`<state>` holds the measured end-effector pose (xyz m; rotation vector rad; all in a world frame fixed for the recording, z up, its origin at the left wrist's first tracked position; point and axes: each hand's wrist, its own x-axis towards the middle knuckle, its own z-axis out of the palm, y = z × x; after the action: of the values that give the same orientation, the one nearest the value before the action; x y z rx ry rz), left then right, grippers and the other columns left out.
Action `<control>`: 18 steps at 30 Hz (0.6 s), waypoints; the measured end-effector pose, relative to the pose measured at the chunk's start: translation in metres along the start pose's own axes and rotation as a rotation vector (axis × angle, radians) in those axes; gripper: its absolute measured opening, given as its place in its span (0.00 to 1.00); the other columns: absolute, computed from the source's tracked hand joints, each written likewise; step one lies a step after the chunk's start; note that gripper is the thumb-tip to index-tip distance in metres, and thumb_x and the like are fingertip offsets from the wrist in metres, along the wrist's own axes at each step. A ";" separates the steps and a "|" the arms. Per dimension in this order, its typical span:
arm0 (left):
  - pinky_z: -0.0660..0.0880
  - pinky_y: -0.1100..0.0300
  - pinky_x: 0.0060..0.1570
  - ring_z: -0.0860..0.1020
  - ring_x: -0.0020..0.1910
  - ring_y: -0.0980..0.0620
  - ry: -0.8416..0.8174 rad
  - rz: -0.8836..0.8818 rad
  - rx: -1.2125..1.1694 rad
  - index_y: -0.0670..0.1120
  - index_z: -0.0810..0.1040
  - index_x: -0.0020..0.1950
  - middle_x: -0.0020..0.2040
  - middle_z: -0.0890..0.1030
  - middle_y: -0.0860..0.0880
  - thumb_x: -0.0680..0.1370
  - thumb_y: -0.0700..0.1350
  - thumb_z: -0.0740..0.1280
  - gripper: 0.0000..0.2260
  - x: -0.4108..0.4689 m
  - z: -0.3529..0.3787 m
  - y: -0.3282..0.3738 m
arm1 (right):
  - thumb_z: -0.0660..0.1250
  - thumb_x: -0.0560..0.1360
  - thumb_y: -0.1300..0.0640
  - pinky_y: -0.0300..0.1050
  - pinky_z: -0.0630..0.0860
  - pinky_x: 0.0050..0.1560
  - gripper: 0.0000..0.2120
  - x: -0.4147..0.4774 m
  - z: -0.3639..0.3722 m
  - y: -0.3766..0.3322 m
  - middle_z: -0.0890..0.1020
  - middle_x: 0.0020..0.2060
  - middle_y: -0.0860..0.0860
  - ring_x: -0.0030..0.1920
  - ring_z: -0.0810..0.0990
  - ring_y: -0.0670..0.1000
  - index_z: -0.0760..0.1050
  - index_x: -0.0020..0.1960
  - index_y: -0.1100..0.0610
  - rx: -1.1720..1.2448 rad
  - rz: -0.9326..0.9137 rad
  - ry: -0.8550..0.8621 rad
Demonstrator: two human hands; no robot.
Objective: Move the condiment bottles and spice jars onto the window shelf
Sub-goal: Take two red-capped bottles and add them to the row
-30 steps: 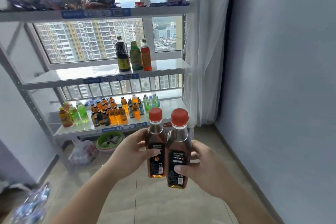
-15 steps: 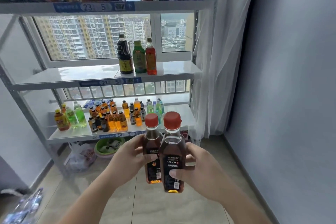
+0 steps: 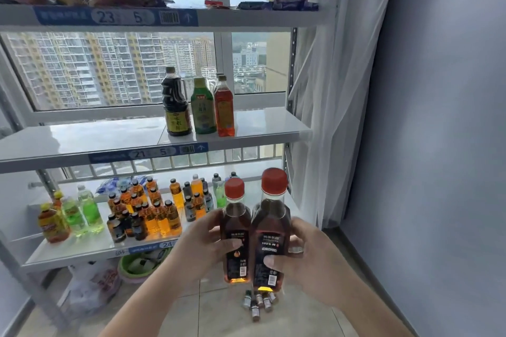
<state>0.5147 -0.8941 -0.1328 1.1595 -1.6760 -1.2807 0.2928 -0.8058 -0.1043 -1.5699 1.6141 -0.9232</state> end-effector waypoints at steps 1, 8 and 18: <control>0.82 0.65 0.40 0.85 0.52 0.58 -0.001 -0.001 0.016 0.48 0.80 0.61 0.54 0.87 0.55 0.74 0.30 0.74 0.20 0.009 -0.005 -0.003 | 0.80 0.69 0.54 0.51 0.79 0.63 0.21 0.009 0.001 -0.001 0.86 0.52 0.39 0.52 0.84 0.41 0.78 0.59 0.46 0.002 0.001 0.002; 0.79 0.56 0.55 0.83 0.56 0.62 -0.022 0.014 0.145 0.57 0.79 0.62 0.57 0.86 0.61 0.75 0.36 0.75 0.22 0.074 -0.020 -0.005 | 0.79 0.68 0.52 0.43 0.80 0.57 0.20 0.074 -0.002 0.003 0.86 0.51 0.39 0.50 0.84 0.39 0.78 0.58 0.44 -0.002 0.000 0.017; 0.77 0.40 0.64 0.83 0.59 0.55 -0.012 0.001 0.174 0.59 0.81 0.59 0.56 0.86 0.60 0.74 0.39 0.78 0.20 0.187 -0.012 0.000 | 0.79 0.69 0.52 0.42 0.81 0.55 0.18 0.191 -0.046 0.027 0.85 0.51 0.36 0.51 0.83 0.38 0.78 0.56 0.40 -0.005 -0.054 0.032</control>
<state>0.4627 -1.0736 -0.1260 1.2536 -1.8256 -1.1610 0.2340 -0.9950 -0.1047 -1.6171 1.6042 -0.9784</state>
